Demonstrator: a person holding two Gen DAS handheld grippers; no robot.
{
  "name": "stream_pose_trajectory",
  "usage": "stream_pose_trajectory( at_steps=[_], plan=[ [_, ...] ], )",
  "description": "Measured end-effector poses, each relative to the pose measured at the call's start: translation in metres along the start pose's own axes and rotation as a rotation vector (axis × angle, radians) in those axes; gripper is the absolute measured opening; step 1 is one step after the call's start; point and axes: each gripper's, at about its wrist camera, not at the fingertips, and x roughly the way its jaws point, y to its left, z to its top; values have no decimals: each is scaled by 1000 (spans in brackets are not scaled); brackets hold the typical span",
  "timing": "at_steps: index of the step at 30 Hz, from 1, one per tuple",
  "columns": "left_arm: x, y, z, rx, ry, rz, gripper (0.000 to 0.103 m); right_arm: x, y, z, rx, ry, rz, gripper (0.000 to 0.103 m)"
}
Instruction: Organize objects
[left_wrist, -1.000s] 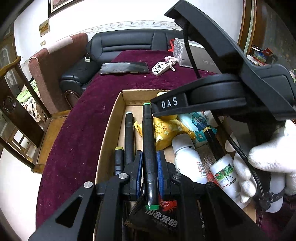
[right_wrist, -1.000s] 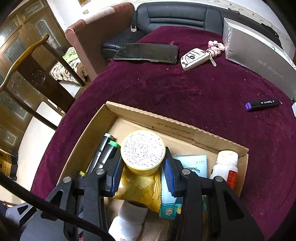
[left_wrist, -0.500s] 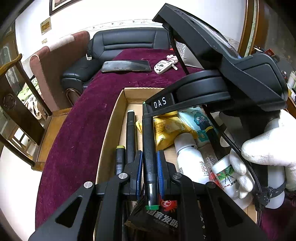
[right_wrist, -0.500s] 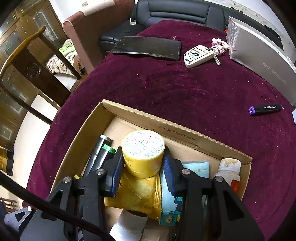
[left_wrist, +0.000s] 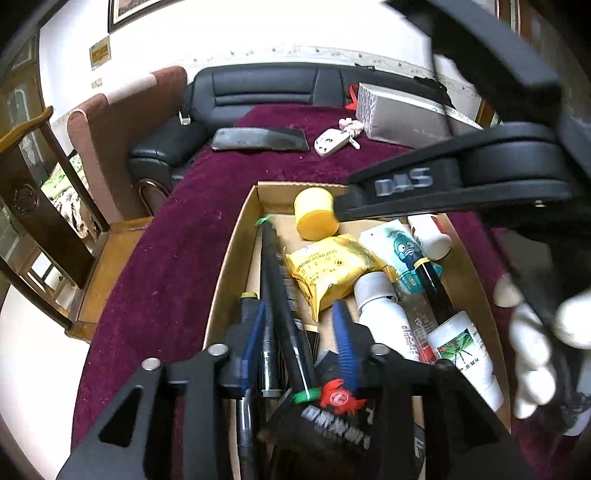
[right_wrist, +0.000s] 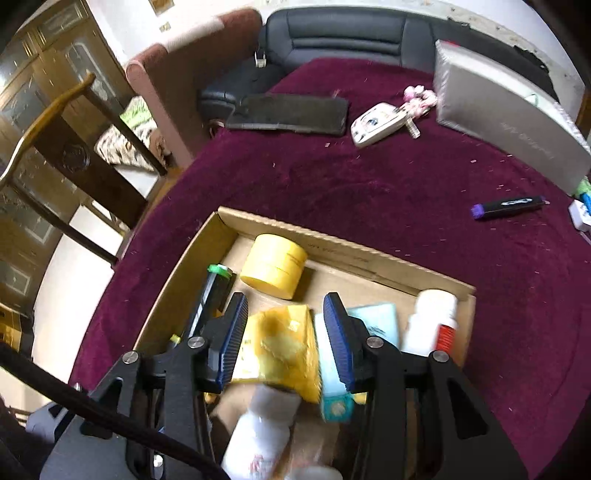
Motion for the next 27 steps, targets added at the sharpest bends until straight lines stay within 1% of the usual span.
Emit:
stream_pose_trajectory(
  at_steps=[2,5,9,11,12,13,14,17,19,22,24,27],
  plan=[
    [-4,-1,-2,0,-8,-2,35,-14,-4,-6,10,-26,2,47],
    [-11,0,-5,-6,-29,-3,35,-32,-8,-17,17,-58,2,47],
    [-35,1,-8,-36,-100,-6,36,-53,-9,-33,14,-96,0,47],
    [-51,3,-9,-51,-150,4,47,-63,-10,-43,14,-116,5,48],
    [-60,3,-10,-58,-184,14,59,-68,-11,-48,17,-125,7,52],
    [-67,4,-10,-63,-215,20,65,-73,-12,-54,22,-134,11,53],
    [-79,3,-13,-69,-259,28,66,-77,-13,-61,28,-143,19,55],
    [-104,3,-20,-93,-341,46,70,-87,-13,-81,32,-167,26,55],
    [-115,2,-24,-116,-376,47,81,-93,-13,-93,27,-180,22,55],
    [-130,2,-31,-151,-417,56,85,-99,-14,-111,27,-191,24,56],
    [-137,-1,-35,-161,-432,76,88,-103,-14,-123,33,-198,33,56],
    [-147,-6,-40,-173,-452,116,90,-110,-15,-138,39,-212,39,56]
  ],
)
